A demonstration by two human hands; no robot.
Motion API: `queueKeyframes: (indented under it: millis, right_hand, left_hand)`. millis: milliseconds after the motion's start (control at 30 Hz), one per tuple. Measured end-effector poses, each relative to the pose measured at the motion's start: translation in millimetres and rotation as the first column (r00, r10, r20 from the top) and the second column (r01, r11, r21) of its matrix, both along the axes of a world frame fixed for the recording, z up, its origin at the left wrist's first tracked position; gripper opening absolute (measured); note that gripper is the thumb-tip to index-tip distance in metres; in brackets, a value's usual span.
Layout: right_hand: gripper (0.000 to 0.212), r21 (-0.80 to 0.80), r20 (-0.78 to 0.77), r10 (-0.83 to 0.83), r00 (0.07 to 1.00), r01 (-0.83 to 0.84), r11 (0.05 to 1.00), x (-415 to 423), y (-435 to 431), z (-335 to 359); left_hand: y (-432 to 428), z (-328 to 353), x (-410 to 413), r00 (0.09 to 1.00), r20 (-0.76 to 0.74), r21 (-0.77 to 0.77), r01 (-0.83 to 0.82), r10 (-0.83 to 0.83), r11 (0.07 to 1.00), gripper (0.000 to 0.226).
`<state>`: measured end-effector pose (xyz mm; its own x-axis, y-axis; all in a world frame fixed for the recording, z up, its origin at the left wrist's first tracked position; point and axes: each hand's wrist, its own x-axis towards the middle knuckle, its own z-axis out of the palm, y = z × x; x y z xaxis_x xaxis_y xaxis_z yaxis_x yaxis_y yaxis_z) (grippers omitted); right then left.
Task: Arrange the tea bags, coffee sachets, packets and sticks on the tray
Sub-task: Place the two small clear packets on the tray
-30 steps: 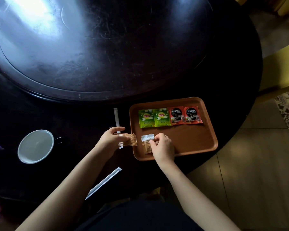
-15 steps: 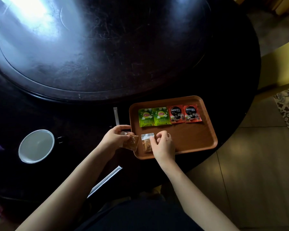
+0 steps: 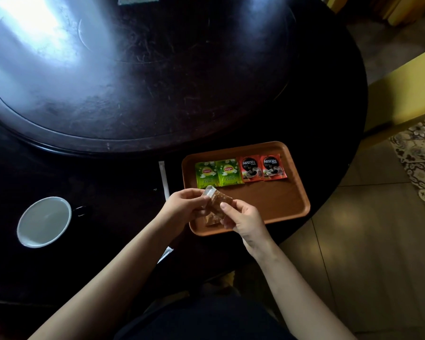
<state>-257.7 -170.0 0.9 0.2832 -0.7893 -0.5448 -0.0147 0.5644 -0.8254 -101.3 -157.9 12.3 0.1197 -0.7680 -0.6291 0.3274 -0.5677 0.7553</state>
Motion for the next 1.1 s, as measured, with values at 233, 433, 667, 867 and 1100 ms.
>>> queueKeyframes:
  millis: [233,433,667,867,1100]
  right_hand:
    - [0.003,-0.079,-0.053,0.02,0.998,-0.024,0.997,-16.9,-7.8,1.2]
    - [0.004,-0.151,-0.268,-0.047,0.962,0.007,0.989,-19.3,-30.2,-8.1]
    - [0.019,-0.041,-0.357,-0.043,0.933,0.03,0.999,-16.2,-31.9,-27.6]
    - [0.007,-0.052,-0.423,-0.04,0.905,0.02,0.998,-9.5,-28.7,-36.9]
    - [0.008,-0.184,-0.664,-0.051,0.746,-0.096,0.978,-4.7,-27.1,-41.0]
  left_hand:
    - [-5.5,1.4,-11.2,0.963,0.233,-0.046,0.151,-0.137,0.987,0.007]
    - [-8.4,-10.1,-13.9,0.747,0.659,-0.096,0.189,-0.08,0.977,0.014]
    - [10.9,-38.9,-27.8,0.393,0.908,-0.038,0.421,-0.144,0.906,0.03]
    - [18.1,-52.0,-32.9,0.312,0.941,-0.032,0.471,-0.133,0.881,0.025]
    - [18.4,-50.0,-32.9,0.297,0.949,-0.058,0.501,-0.108,0.864,0.023]
